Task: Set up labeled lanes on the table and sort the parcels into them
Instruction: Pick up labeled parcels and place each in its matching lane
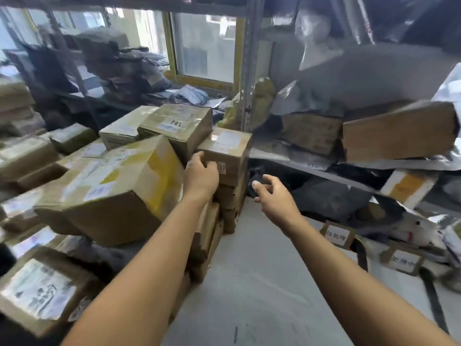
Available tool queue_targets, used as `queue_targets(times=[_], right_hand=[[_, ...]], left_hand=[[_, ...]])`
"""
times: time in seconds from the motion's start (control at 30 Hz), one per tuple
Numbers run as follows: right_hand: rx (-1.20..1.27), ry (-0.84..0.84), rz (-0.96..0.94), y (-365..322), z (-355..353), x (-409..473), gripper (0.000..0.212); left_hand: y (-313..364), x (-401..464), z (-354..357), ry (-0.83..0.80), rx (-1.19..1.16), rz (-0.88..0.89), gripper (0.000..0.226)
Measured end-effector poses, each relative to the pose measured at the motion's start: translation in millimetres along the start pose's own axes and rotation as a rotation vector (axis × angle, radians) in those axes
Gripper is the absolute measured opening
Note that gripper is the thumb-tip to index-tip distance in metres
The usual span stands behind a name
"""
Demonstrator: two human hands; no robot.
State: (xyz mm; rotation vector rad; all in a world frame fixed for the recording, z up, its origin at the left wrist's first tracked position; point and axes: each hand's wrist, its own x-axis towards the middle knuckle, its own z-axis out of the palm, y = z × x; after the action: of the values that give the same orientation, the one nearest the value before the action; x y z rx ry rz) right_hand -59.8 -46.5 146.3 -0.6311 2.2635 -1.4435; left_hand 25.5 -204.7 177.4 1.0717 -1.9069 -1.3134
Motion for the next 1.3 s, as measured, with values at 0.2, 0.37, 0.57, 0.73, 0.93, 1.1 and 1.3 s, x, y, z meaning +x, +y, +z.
queue_targets(times=[0.2, 0.37, 0.57, 0.73, 0.93, 1.1, 1.3], right_hand=[[0.059, 0.025, 0.091, -23, 33, 71, 0.068], [0.132, 0.044, 0.169, -29, 54, 110, 0.079], [0.229, 0.079, 0.163, -26, 68, 124, 0.056], [0.34, 0.161, 0.118, -20, 60, 114, 0.034], [0.451, 0.218, 0.005, -16, 25, 79, 0.039], [0.379, 0.244, -0.056, 15, -24, 27, 0.036], [0.369, 0.272, -0.067, 63, -101, -60, 0.041]], left_hand=[[2, 52, 14, -0.023, 0.006, -0.078, 0.058], [-9, 65, 30, -0.032, -0.011, -0.094, 0.07], [-10, 80, 36, -0.004, 0.011, -0.127, 0.065], [-7, 75, 46, -0.027, 0.006, -0.095, 0.051], [9, 39, 60, 0.064, -0.064, 0.082, 0.031], [8, -23, 81, -0.041, -0.145, 0.084, 0.038], [8, -124, 118, -0.186, -0.108, 0.121, 0.054]])
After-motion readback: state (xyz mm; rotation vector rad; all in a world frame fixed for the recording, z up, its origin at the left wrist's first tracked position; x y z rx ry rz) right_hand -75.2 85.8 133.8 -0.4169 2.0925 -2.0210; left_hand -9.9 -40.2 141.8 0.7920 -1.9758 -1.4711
